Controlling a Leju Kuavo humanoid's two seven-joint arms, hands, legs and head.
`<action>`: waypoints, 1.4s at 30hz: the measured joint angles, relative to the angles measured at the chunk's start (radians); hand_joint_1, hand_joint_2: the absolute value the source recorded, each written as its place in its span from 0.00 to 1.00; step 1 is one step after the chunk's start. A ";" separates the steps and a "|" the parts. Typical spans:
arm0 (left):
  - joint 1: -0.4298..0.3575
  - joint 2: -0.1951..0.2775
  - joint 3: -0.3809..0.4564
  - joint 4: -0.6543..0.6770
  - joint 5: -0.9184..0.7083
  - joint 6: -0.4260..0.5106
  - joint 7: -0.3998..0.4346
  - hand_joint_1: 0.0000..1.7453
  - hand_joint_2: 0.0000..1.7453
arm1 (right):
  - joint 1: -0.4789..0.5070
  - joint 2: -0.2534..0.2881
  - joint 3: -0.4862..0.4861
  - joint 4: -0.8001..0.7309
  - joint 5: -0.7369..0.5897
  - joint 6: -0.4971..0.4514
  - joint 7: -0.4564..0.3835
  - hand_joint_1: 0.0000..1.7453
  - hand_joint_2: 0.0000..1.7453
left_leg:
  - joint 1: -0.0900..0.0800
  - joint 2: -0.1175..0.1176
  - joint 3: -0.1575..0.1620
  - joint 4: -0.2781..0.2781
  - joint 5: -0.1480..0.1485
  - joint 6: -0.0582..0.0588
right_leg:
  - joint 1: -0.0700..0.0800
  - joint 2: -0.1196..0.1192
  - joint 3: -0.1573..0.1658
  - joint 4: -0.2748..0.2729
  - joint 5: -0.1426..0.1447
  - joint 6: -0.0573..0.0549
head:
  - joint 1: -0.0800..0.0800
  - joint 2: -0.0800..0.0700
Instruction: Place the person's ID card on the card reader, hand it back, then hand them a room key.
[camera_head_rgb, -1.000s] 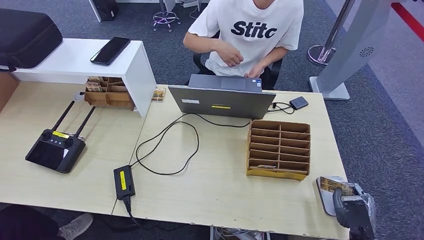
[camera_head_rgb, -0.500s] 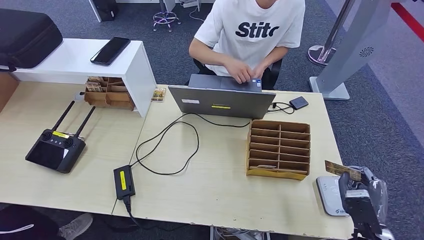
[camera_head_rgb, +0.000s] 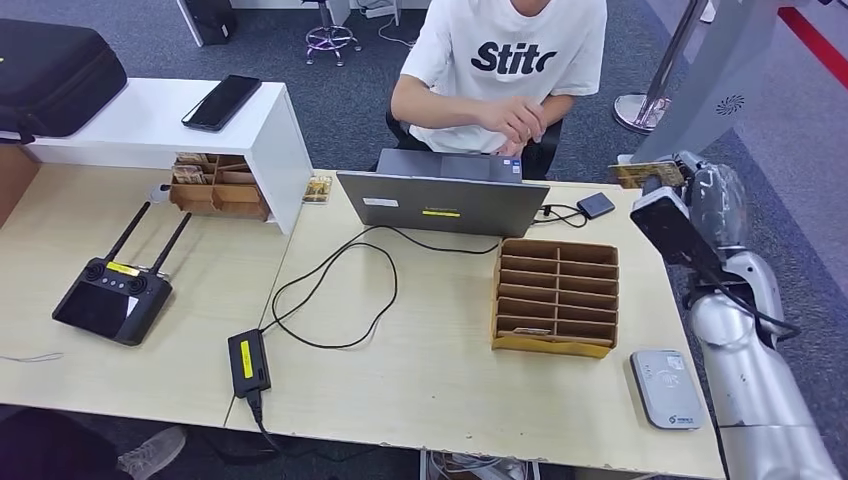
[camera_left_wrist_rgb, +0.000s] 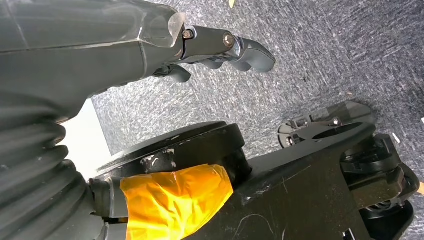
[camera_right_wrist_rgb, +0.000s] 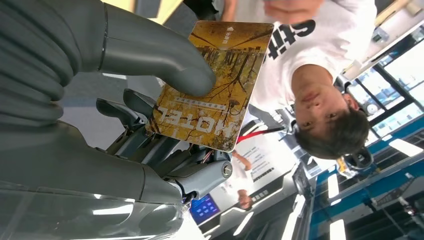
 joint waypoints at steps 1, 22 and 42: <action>0.000 0.000 0.000 0.000 -0.002 0.000 0.000 0.00 1.00 | -0.022 -0.001 0.014 0.021 0.001 0.000 0.002 1.00 1.00 | 0.000 -0.001 0.000 0.000 0.000 0.000 | 0.000 -0.001 0.000 0.000 0.000 0.000 | 0.000 0.000; -0.010 0.003 -0.001 0.000 -0.082 -0.018 0.025 0.00 1.00 | -0.350 0.108 0.224 0.498 0.108 0.030 0.131 0.17 1.00 | 0.000 -0.003 -0.004 0.000 0.001 0.000 | 0.000 -0.003 -0.002 0.001 0.000 0.000 | 0.000 0.000; -0.009 0.003 -0.001 0.000 -0.046 -0.016 0.022 0.00 1.00 | -0.295 0.154 0.246 0.412 0.078 0.029 0.099 0.00 1.00 | 0.000 -0.004 -0.004 0.000 0.001 -0.001 | 0.000 -0.004 -0.002 0.001 0.000 0.000 | 0.000 0.000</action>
